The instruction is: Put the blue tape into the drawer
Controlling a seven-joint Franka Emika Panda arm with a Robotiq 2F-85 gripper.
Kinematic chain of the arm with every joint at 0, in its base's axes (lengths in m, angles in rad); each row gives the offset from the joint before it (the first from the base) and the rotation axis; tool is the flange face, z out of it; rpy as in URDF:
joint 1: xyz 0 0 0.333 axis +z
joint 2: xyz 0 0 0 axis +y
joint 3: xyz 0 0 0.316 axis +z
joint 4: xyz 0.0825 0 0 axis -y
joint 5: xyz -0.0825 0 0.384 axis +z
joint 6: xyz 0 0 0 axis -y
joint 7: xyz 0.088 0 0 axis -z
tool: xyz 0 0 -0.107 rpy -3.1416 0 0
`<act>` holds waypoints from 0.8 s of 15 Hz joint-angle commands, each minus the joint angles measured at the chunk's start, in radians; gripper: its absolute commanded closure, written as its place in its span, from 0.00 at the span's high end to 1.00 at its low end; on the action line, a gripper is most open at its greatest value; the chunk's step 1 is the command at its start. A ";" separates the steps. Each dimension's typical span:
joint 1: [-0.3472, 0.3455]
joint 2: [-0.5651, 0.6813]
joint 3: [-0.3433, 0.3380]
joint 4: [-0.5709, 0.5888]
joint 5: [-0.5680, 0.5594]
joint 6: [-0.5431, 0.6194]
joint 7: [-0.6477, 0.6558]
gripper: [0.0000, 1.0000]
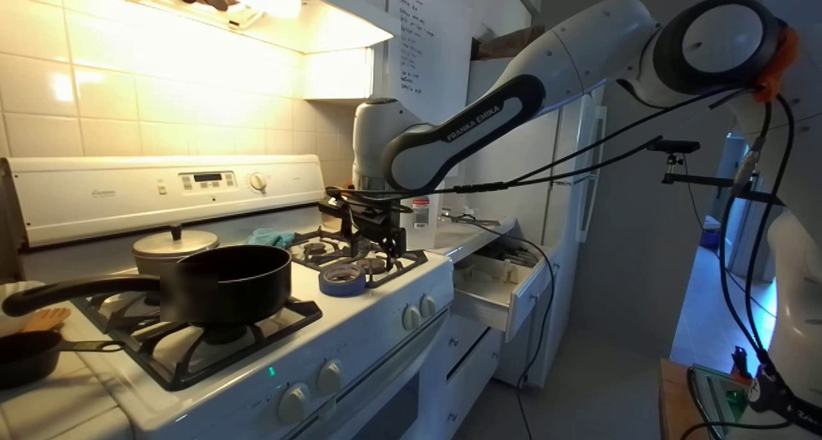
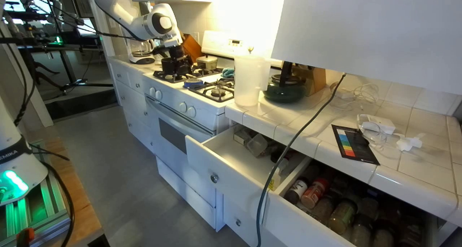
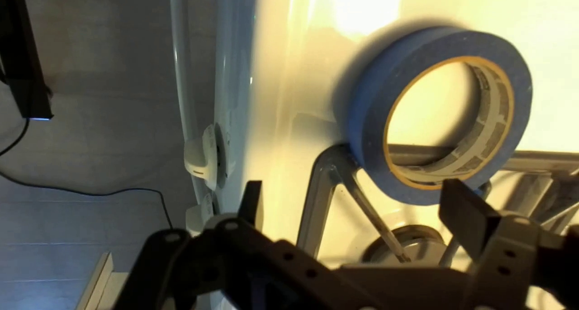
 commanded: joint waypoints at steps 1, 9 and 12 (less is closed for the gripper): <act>0.008 0.050 -0.016 0.050 0.053 0.034 -0.078 1.00; 0.009 0.113 -0.032 0.090 0.099 0.046 -0.151 0.99; 0.015 0.143 -0.038 0.113 0.099 0.045 -0.173 0.98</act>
